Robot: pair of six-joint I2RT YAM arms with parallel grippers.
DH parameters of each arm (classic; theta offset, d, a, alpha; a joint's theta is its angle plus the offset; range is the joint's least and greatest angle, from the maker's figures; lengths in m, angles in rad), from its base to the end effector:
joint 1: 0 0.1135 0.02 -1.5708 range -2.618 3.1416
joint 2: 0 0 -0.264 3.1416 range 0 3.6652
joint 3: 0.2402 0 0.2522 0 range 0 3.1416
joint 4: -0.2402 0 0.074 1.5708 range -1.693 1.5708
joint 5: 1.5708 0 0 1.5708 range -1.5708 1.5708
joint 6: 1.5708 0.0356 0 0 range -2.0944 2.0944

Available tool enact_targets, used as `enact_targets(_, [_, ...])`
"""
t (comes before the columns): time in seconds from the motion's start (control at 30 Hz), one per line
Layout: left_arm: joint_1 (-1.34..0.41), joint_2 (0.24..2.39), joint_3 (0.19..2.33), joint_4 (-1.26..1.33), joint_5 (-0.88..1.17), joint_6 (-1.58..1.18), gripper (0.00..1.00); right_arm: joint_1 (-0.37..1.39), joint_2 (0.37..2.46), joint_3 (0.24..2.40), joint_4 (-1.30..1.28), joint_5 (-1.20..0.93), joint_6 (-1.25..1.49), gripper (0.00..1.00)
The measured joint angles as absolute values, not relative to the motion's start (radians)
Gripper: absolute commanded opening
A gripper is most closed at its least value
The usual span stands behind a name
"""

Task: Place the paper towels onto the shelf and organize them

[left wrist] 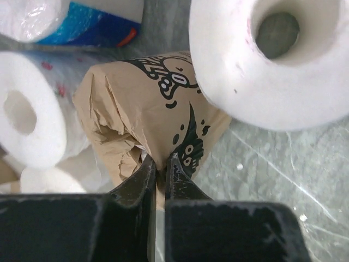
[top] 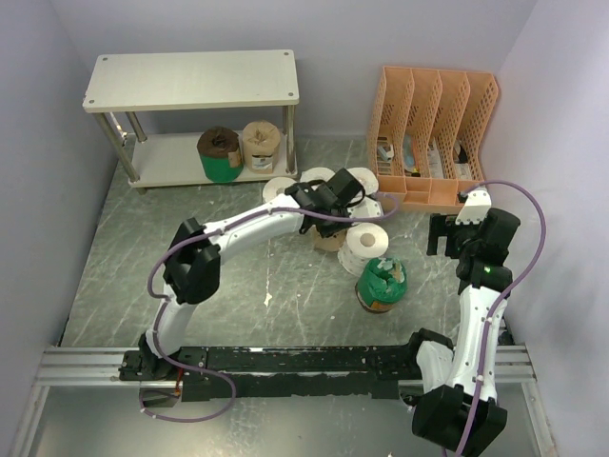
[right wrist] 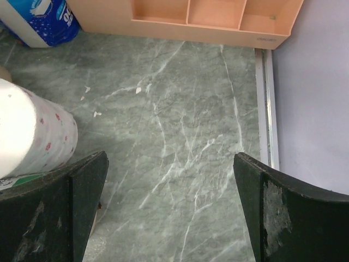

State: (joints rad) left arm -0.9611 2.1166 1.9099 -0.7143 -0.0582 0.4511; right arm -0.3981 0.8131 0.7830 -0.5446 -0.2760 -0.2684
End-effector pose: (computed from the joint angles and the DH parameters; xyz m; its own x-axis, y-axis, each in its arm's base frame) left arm 0.2739 -0.3885 0.2604 -0.0623 0.8492 -0.5243 0.9172 0.2559 0.3054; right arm 0.1661 -0.0593 0.2990 -0.5261 -0.0555 -0.8486 0.0235 0.9965 -0.0798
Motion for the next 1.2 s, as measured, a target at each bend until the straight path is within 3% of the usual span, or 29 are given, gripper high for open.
enact_targets(0.47, [-1.004, 1.784, 1.852, -0.868, -0.473, 0.340, 0.07, -0.398, 0.793, 0.783, -0.549, -0.299, -0.274, 1.00])
enact_targets(0.8, [-0.818, 1.722, 1.665, -0.854, -0.713, 0.297, 0.07, -0.398, 0.771, 0.783, -0.551, -0.315, -0.282, 1.00])
enact_targets(1.2, [-0.669, 1.653, 1.562, -0.646, -0.878, 0.453, 0.07, -0.398, 0.744, 0.783, -0.552, -0.330, -0.290, 1.00])
